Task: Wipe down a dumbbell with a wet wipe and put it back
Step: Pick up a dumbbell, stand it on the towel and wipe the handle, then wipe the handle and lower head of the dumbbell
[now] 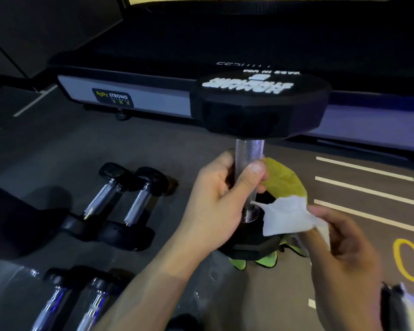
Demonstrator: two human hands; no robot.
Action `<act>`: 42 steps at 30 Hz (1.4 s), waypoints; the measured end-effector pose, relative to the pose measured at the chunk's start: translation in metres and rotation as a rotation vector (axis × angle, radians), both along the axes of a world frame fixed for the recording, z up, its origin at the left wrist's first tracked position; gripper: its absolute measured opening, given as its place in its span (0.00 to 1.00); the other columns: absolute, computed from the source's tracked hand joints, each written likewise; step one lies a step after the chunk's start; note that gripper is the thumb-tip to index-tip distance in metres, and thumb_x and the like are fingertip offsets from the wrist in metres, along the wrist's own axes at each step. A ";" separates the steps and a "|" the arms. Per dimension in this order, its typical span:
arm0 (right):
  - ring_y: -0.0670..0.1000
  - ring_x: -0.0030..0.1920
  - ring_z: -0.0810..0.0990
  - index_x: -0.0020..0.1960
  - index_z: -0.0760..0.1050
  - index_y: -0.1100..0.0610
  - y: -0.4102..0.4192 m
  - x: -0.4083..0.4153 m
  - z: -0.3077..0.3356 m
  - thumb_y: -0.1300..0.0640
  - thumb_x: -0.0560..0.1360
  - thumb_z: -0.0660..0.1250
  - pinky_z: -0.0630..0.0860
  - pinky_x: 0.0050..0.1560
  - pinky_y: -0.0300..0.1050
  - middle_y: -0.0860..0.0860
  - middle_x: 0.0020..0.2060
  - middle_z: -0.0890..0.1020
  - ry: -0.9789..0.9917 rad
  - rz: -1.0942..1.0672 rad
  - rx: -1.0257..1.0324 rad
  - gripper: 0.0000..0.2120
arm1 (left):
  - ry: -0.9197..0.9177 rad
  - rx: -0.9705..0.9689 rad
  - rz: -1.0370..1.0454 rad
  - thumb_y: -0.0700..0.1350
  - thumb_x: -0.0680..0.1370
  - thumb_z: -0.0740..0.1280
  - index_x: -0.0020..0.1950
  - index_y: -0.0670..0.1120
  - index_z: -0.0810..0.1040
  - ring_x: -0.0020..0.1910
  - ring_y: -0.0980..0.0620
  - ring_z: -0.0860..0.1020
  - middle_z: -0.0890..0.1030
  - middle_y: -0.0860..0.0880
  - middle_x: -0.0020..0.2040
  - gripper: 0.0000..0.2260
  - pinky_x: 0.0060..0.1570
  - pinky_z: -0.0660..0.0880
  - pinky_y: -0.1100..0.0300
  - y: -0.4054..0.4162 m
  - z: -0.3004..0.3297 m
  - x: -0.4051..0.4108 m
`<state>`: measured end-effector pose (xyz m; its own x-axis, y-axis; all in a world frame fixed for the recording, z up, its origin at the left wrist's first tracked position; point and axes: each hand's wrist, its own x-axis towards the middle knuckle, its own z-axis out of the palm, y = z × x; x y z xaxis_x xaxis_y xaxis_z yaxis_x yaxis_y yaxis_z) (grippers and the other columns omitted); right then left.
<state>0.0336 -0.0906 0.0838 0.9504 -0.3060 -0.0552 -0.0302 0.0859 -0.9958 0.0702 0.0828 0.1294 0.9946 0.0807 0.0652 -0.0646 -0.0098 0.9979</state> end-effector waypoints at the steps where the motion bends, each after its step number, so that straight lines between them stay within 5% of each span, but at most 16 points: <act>1: 0.41 0.31 0.80 0.48 0.82 0.52 0.004 -0.002 -0.001 0.68 0.73 0.75 0.77 0.35 0.31 0.48 0.32 0.86 -0.005 0.006 0.022 0.12 | -0.015 0.010 0.010 0.51 0.81 0.67 0.56 0.46 0.81 0.41 0.56 0.83 0.84 0.53 0.43 0.10 0.44 0.79 0.62 0.005 0.001 -0.004; 4: 0.43 0.28 0.79 0.45 0.81 0.48 0.020 -0.009 -0.011 0.65 0.68 0.81 0.75 0.32 0.32 0.53 0.30 0.84 -0.011 0.119 0.023 0.15 | 0.006 0.029 0.043 0.52 0.80 0.67 0.54 0.42 0.82 0.38 0.54 0.81 0.83 0.50 0.40 0.13 0.41 0.79 0.62 0.030 0.005 -0.022; 7: 0.42 0.32 0.82 0.45 0.82 0.49 0.049 -0.017 -0.024 0.60 0.72 0.75 0.77 0.34 0.33 0.52 0.36 0.86 0.071 0.443 -0.034 0.07 | 0.148 0.068 0.108 0.56 0.77 0.68 0.50 0.45 0.83 0.36 0.51 0.79 0.82 0.45 0.38 0.15 0.39 0.77 0.59 0.069 0.005 -0.043; 9: 0.45 0.36 0.83 0.44 0.83 0.47 0.075 -0.026 -0.035 0.61 0.72 0.75 0.81 0.38 0.43 0.50 0.39 0.87 0.205 0.614 -0.022 0.08 | 0.226 0.212 0.150 0.62 0.75 0.69 0.47 0.46 0.82 0.35 0.53 0.79 0.81 0.48 0.36 0.19 0.37 0.74 0.57 0.097 -0.010 -0.050; 11: 0.50 0.36 0.83 0.44 0.84 0.43 0.097 -0.034 -0.050 0.50 0.65 0.75 0.82 0.38 0.56 0.53 0.39 0.86 0.317 0.635 0.025 0.08 | 0.308 0.345 0.215 0.67 0.72 0.66 0.43 0.48 0.80 0.31 0.54 0.78 0.81 0.48 0.33 0.22 0.35 0.73 0.56 0.123 -0.039 -0.053; 13: 0.52 0.34 0.83 0.44 0.84 0.45 0.111 -0.037 -0.066 0.47 0.62 0.73 0.82 0.34 0.55 0.55 0.37 0.86 0.422 0.648 0.046 0.11 | 0.426 0.409 0.265 0.69 0.71 0.66 0.41 0.49 0.80 0.30 0.53 0.79 0.82 0.47 0.34 0.23 0.35 0.75 0.52 0.144 -0.072 -0.052; 16: 0.50 0.29 0.79 0.43 0.83 0.49 0.117 -0.034 -0.086 0.51 0.65 0.71 0.76 0.31 0.48 0.54 0.31 0.84 0.584 0.664 0.021 0.08 | 0.583 0.474 0.256 0.60 0.80 0.69 0.41 0.46 0.80 0.32 0.52 0.82 0.85 0.50 0.35 0.18 0.42 0.81 0.47 0.162 -0.123 -0.041; 20: 0.53 0.37 0.86 0.52 0.82 0.45 0.113 -0.031 -0.106 0.37 0.66 0.70 0.83 0.47 0.58 0.49 0.38 0.87 0.674 0.708 -0.159 0.19 | 0.758 0.495 0.204 0.55 0.83 0.68 0.41 0.47 0.79 0.35 0.50 0.83 0.86 0.48 0.38 0.15 0.46 0.83 0.48 0.159 -0.177 -0.017; 23: 0.53 0.38 0.86 0.48 0.84 0.47 0.113 -0.025 -0.117 0.51 0.77 0.72 0.84 0.43 0.56 0.52 0.39 0.87 0.710 0.632 -0.120 0.02 | 0.840 0.528 0.162 0.57 0.83 0.67 0.40 0.46 0.78 0.34 0.50 0.82 0.84 0.48 0.37 0.18 0.43 0.82 0.52 0.147 -0.203 -0.001; 26: 0.49 0.34 0.84 0.46 0.85 0.50 0.111 -0.019 -0.134 0.63 0.79 0.69 0.82 0.36 0.47 0.53 0.37 0.87 0.711 0.570 -0.095 0.10 | 0.903 0.547 0.126 0.59 0.82 0.67 0.41 0.45 0.78 0.40 0.45 0.86 0.86 0.46 0.39 0.20 0.48 0.83 0.51 0.139 -0.221 0.014; 29: 0.45 0.39 0.86 0.51 0.83 0.46 0.112 -0.015 -0.138 0.61 0.80 0.69 0.83 0.36 0.43 0.43 0.40 0.87 0.715 0.524 -0.083 0.11 | 0.933 0.505 0.105 0.60 0.81 0.69 0.40 0.47 0.80 0.43 0.41 0.87 0.87 0.44 0.41 0.18 0.52 0.84 0.46 0.136 -0.230 0.030; 34: 0.43 0.47 0.85 0.50 0.82 0.31 0.118 -0.008 -0.139 0.56 0.80 0.68 0.86 0.44 0.50 0.36 0.49 0.85 0.692 0.532 -0.104 0.17 | 0.962 0.604 0.038 0.60 0.83 0.65 0.42 0.47 0.80 0.37 0.48 0.85 0.86 0.48 0.39 0.19 0.49 0.84 0.51 0.142 -0.230 0.041; 39: 0.44 0.52 0.84 0.60 0.80 0.38 0.129 -0.009 -0.136 0.39 0.75 0.66 0.82 0.57 0.56 0.40 0.51 0.85 0.639 0.551 -0.160 0.15 | 0.847 0.663 -0.092 0.53 0.85 0.66 0.47 0.51 0.81 0.42 0.52 0.82 0.85 0.51 0.42 0.10 0.50 0.78 0.55 0.170 -0.206 0.034; 42: 0.48 0.48 0.84 0.53 0.79 0.43 0.136 -0.011 -0.130 0.39 0.73 0.63 0.81 0.53 0.57 0.45 0.45 0.85 0.546 0.618 -0.241 0.13 | 0.607 0.611 0.170 0.43 0.80 0.72 0.41 0.53 0.83 0.41 0.50 0.82 0.84 0.53 0.39 0.08 0.51 0.78 0.55 0.209 -0.188 0.032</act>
<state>0.0225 0.0457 -0.0465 0.8097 0.1956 -0.5533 -0.4820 -0.3162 -0.8171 0.1025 0.2922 -0.0590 0.8492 0.3550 -0.3910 0.5266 -0.5146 0.6766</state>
